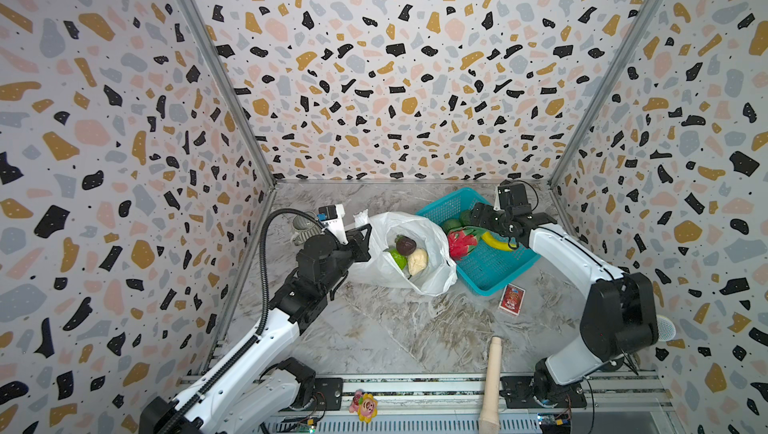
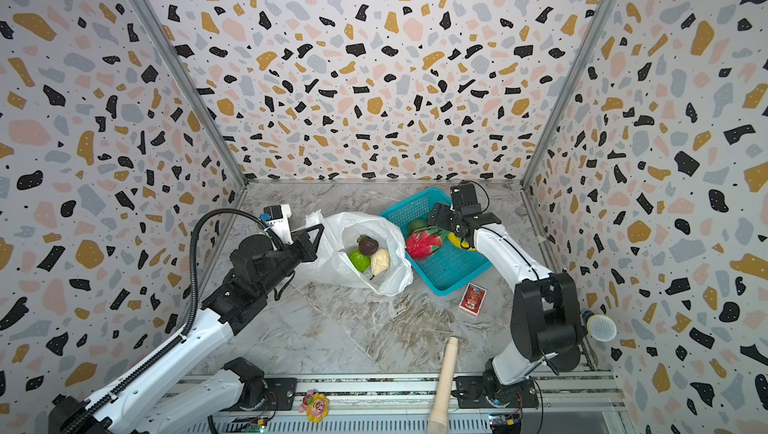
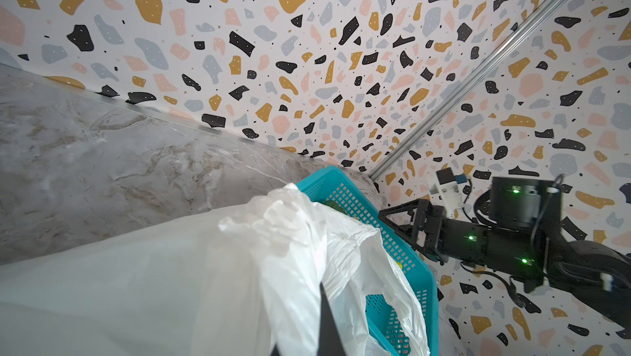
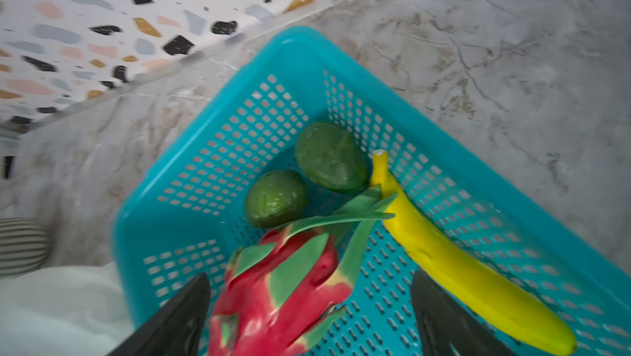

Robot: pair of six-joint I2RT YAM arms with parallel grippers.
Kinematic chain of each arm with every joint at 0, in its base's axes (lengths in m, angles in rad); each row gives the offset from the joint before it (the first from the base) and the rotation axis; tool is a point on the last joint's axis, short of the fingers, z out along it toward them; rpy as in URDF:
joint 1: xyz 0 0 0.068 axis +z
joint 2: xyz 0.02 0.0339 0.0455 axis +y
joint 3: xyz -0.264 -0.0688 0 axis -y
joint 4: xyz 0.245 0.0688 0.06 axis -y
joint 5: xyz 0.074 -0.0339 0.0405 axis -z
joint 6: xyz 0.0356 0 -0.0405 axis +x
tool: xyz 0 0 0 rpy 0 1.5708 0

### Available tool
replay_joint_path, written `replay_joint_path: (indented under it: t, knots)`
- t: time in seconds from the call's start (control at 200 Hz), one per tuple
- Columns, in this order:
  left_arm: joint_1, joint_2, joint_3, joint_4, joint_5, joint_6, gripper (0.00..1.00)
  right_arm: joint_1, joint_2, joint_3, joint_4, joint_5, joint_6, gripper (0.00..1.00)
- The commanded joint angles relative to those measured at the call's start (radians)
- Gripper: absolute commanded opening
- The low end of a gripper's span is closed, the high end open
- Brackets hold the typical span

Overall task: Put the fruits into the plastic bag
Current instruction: 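Withdraw the right gripper from the bag back over the basket, then lower the right gripper onto the yellow banana and close on it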

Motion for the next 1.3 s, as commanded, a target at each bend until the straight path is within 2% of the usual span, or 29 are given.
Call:
replay_joint_path:
  t: [0.0,0.325,0.606,0.736,0.911,1.051,1.227,1.297]
  knots:
    - [-0.005,-0.018,0.013,0.023,-0.004,0.010,0.00,-0.040,0.039,0.026,-0.110,0.041,-0.010,0.91]
    - [-0.005,-0.017,0.004,0.027,-0.004,0.021,0.00,-0.114,0.132,-0.007,-0.092,0.029,-0.012,0.90]
    - [-0.005,-0.017,0.002,0.030,-0.006,0.019,0.00,-0.115,0.085,-0.175,0.006,-0.210,0.061,0.86]
    - [-0.005,-0.013,0.002,0.030,-0.005,0.017,0.00,-0.114,0.051,-0.225,0.040,-0.229,0.077,0.84]
    - [-0.005,-0.010,0.004,0.033,0.001,0.015,0.00,-0.115,0.085,-0.198,0.032,-0.195,0.054,0.76]
    - [-0.005,-0.015,0.004,0.032,-0.001,0.017,0.00,-0.113,0.133,-0.170,0.023,-0.175,0.040,0.62]
    - [-0.005,-0.020,0.007,0.028,-0.006,0.025,0.00,-0.104,0.161,-0.181,0.021,-0.160,0.031,0.52]
    - [-0.005,-0.020,0.008,0.028,-0.008,0.025,0.00,-0.099,0.160,-0.195,0.027,-0.161,0.032,0.45]
